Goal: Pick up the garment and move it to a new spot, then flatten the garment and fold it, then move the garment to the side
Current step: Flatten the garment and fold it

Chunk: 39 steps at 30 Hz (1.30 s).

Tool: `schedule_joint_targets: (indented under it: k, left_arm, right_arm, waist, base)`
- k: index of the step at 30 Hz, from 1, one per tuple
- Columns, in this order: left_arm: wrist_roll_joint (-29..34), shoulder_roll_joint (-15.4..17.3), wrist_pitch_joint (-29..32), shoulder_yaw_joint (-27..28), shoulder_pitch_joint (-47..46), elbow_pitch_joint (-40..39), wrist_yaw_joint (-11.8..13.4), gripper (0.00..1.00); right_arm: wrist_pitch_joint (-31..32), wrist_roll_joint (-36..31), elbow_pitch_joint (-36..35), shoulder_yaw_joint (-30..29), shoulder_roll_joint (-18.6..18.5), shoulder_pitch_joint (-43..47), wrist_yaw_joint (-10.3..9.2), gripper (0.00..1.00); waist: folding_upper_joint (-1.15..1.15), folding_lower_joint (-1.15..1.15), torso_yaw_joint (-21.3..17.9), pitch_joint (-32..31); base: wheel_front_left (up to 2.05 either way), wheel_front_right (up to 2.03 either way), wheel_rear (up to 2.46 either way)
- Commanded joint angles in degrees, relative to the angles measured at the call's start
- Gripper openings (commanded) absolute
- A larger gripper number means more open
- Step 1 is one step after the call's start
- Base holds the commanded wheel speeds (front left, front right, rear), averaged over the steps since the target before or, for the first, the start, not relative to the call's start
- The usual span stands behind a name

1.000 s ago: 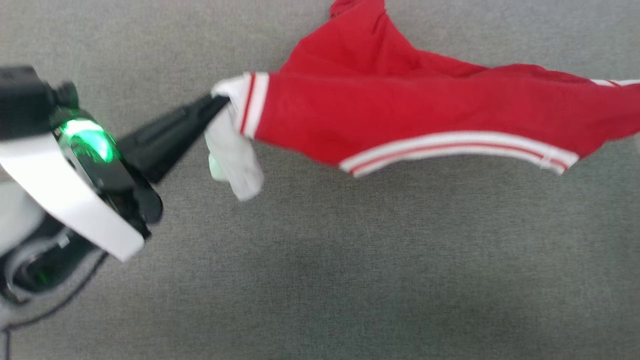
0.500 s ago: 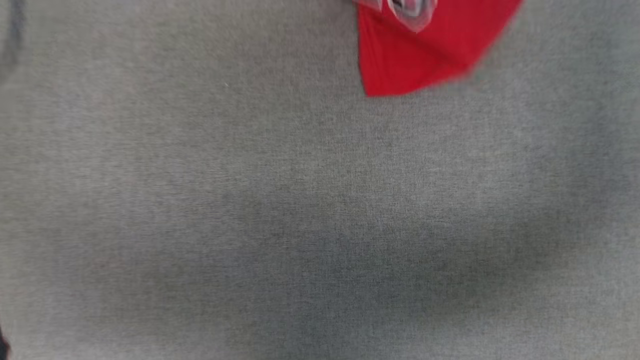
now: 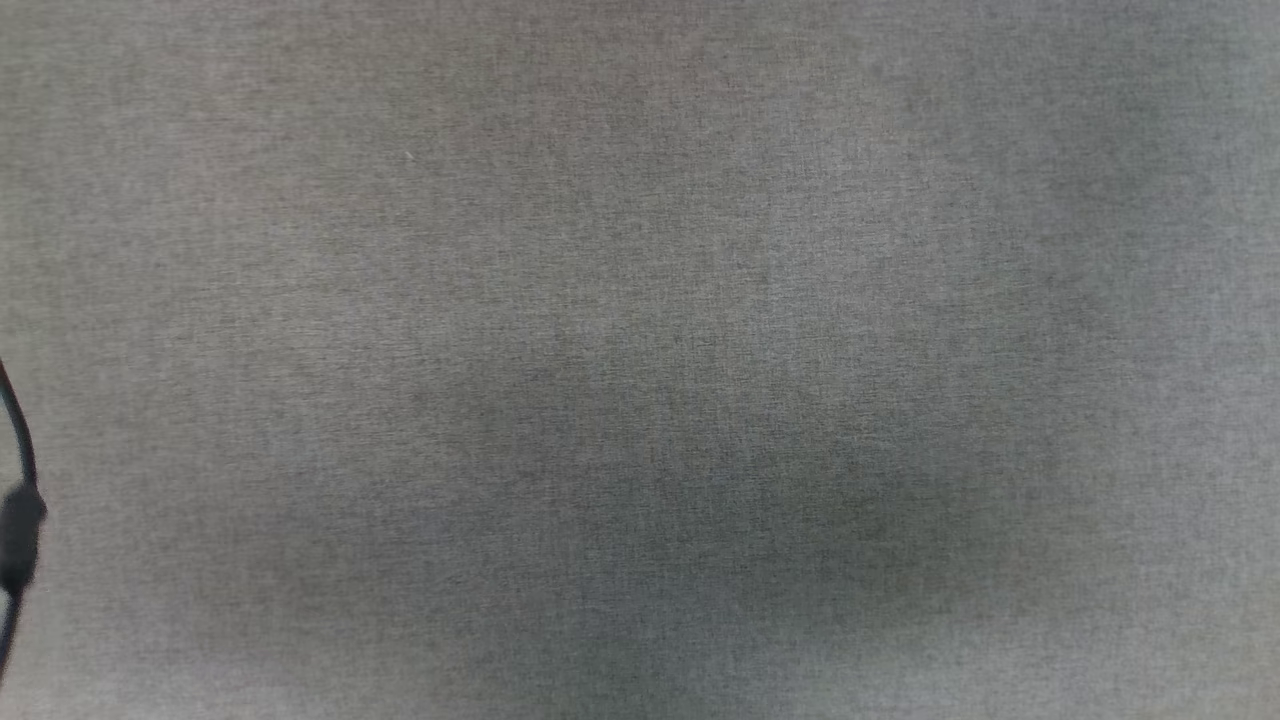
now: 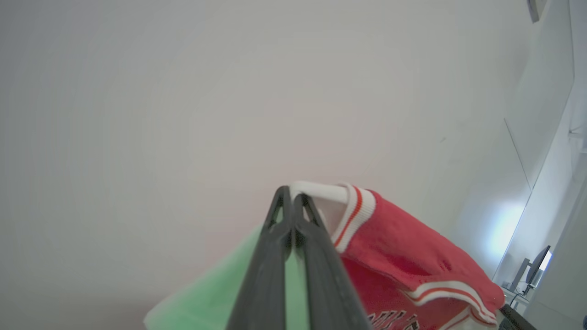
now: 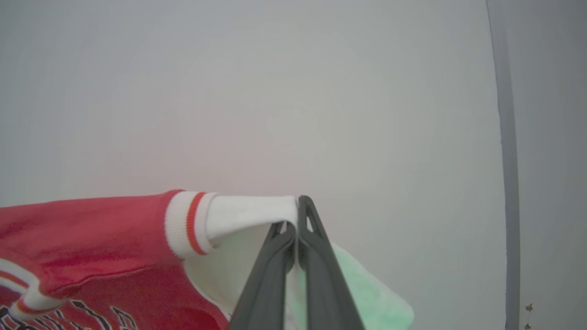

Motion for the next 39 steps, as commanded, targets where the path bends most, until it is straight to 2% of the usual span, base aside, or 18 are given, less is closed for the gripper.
schedule_joint_targets:
  k: [1,5,9,13,16,21,26,31,39]
  left_arm:
    - [-0.1,1.1,0.3,-0.2,2.7,-0.4,0.3,0.0]
    - [-1.5,4.3,2.3,-2.1,12.0,-9.9,0.2,0.0]
    - [-5.1,9.2,3.3,-3.0,26.1,-22.0,0.2,0.0]
    - [-6.5,13.6,1.9,-3.8,39.7,-33.5,0.2,0.0]
    - [-7.2,15.5,1.1,-4.3,49.2,-40.8,0.2,0.0]
    - [-4.4,18.1,0.4,-7.3,61.3,-48.1,0.2,0.0]
    - [-1.3,19.4,0.3,-11.7,68.9,-50.9,0.2,0.0]
    - [2.2,21.4,-0.7,-15.1,73.9,-52.8,0.2,0.0]
    - [1.9,25.4,-1.7,-14.0,81.8,-58.2,0.2,0.0]
  right_arm:
    - [-0.3,0.4,0.2,0.6,-1.0,1.2,-0.34,0.0]
    - [2.0,5.0,-2.4,7.3,-3.0,8.7,-0.32,0.0]
    - [5.3,12.6,-9.8,11.9,-6.6,20.8,-0.32,0.0]
    - [9.7,19.4,-20.8,15.5,-11.3,36.3,-0.19,0.0]
    - [12.7,23.3,-28.2,14.8,-15.3,49.1,-0.18,0.0]
    - [16.8,27.0,-38.9,12.5,-18.9,67.3,-0.19,0.0]
    - [19.8,27.8,-46.6,8.4,-19.7,82.3,-0.19,0.0]
    - [24.2,28.4,-53.3,5.4,-19.4,93.6,-0.19,0.0]
    - [29.9,29.4,-61.2,1.1,-19.0,105.6,-0.18,0.0]
  waist:
    - [0.0,0.0,0.3,-0.3]
    - [0.0,0.0,0.8,-1.1]
    - [0.0,0.0,1.3,-1.8]
    - [0.0,0.0,1.8,-3.0]
    - [0.0,0.0,2.5,-4.1]
    - [0.0,0.0,3.2,-6.6]
    - [0.0,0.0,4.0,-9.1]
    - [0.0,0.0,4.2,-10.2]
    - [0.0,0.0,4.5,-11.2]
  base:
    - [0.0,0.0,0.0]
    - [0.0,0.0,0.0]
    - [0.0,0.0,0.0]
    - [0.0,0.0,0.0]
    - [0.0,0.0,0.0]
    - [0.0,0.0,0.0]
    - [0.0,0.0,0.0]
    - [0.0,0.0,0.0]
    - [0.0,0.0,0.0]
